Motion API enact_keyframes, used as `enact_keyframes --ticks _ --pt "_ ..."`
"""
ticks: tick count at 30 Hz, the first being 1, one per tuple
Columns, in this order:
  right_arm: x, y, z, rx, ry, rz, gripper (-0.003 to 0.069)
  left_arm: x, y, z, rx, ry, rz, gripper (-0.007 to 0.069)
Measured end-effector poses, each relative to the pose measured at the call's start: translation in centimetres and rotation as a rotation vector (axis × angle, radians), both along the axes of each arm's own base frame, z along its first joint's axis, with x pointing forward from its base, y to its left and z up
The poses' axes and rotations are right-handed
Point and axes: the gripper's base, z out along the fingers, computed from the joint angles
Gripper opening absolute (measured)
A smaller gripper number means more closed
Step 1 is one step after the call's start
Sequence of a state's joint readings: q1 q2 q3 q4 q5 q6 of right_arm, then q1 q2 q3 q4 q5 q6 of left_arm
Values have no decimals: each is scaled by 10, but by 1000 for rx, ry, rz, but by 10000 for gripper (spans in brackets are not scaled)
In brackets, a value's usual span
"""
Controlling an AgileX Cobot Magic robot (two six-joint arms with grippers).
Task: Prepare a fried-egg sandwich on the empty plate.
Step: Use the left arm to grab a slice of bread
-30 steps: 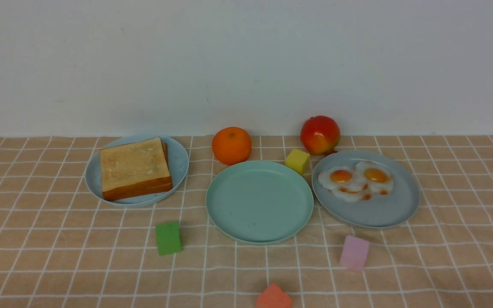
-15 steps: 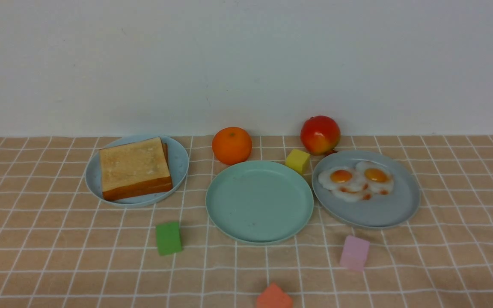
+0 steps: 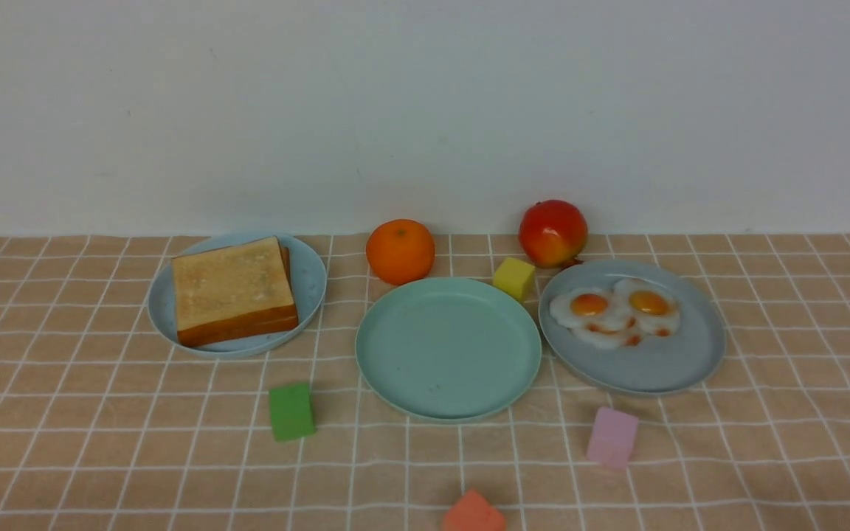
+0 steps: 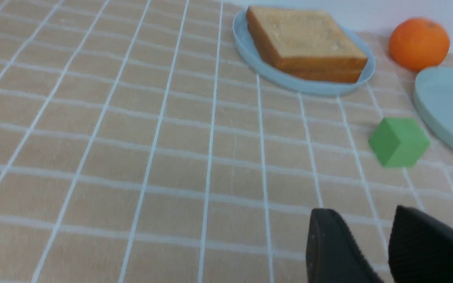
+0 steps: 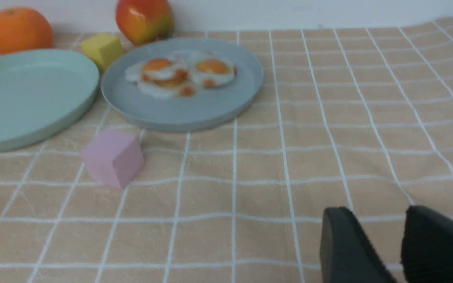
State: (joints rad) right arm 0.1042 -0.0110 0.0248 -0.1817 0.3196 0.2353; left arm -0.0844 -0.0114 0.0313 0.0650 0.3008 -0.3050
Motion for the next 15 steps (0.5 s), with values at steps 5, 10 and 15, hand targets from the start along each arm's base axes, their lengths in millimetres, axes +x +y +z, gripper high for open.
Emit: enact_keyframes --ticks 5,10,15 --pt "2 3 15 15 -173 32 241 2 -2 20 -23 -225 -14 239" --pt "2 6 30 52 -334 60 241 0 -3 39 -41 -434 -27 239" --pt "1 7 36 66 -395 72 241 -1 -3 45 -45 -493 -31 239"
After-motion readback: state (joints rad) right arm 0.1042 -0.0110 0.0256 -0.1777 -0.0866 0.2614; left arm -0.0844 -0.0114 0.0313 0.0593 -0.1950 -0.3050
